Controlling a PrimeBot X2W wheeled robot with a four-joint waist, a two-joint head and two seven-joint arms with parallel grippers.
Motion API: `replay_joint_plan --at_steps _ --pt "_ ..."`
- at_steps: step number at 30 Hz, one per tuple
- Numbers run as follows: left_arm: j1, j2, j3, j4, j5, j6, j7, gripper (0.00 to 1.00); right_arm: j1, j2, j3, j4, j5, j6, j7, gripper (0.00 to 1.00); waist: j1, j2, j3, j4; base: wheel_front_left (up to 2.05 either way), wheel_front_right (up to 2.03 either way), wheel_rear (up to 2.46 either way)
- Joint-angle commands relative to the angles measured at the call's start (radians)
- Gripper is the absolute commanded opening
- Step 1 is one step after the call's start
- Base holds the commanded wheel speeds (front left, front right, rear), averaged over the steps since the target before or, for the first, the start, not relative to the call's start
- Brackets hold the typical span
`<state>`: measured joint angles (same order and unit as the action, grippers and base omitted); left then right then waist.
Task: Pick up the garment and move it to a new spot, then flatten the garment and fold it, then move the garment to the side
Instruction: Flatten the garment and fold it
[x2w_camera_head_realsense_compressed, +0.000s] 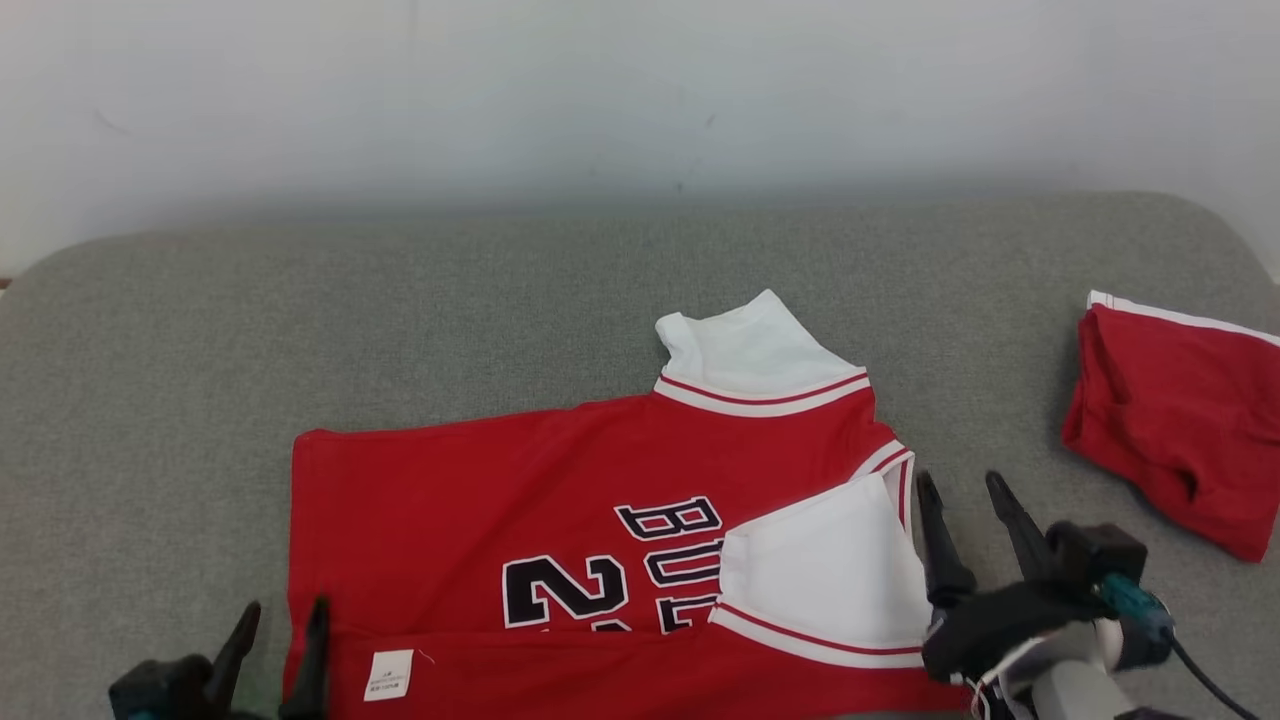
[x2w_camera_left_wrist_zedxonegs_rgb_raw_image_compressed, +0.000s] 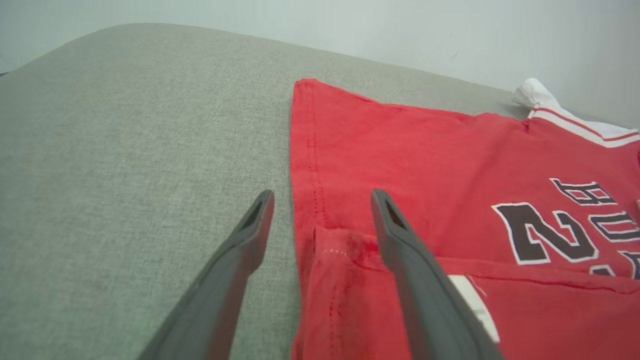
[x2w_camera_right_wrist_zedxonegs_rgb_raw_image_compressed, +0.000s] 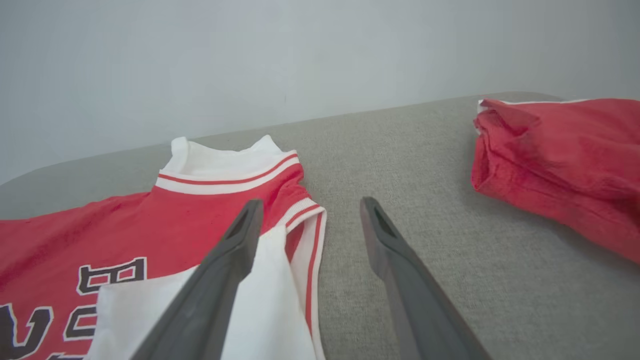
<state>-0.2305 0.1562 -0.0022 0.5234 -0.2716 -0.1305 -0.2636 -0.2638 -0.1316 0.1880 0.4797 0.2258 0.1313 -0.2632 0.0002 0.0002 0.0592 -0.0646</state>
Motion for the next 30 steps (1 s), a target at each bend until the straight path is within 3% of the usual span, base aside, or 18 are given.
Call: replay_joint_plan --at_steps 1,8,18,30 --pt "-0.028 0.007 -0.001 0.011 0.010 0.001 -0.001 1.00 -0.031 0.006 0.008 0.006 -0.009 -0.001 -0.001 1.00 -0.0002 -0.0002 0.039 -0.004 0.00 0.00 0.00" --pt "-0.197 0.036 -0.031 0.090 0.009 0.000 -0.001 1.00 -0.135 0.041 0.040 0.023 -0.017 -0.001 -0.001 1.00 -0.0002 -0.0002 0.112 -0.014 0.00 0.00 0.00" --pt "-0.404 0.087 -0.061 0.245 -0.064 0.000 -0.001 1.00 -0.146 0.065 0.055 0.011 -0.011 -0.001 -0.001 1.00 -0.0002 -0.0002 0.196 -0.049 0.00 0.00 0.00" --pt "-0.507 0.116 -0.129 0.363 -0.179 0.000 -0.001 1.00 -0.154 0.066 0.046 -0.004 -0.023 -0.001 -0.001 1.00 -0.0002 -0.0002 0.221 -0.074 0.00 0.00 0.00"
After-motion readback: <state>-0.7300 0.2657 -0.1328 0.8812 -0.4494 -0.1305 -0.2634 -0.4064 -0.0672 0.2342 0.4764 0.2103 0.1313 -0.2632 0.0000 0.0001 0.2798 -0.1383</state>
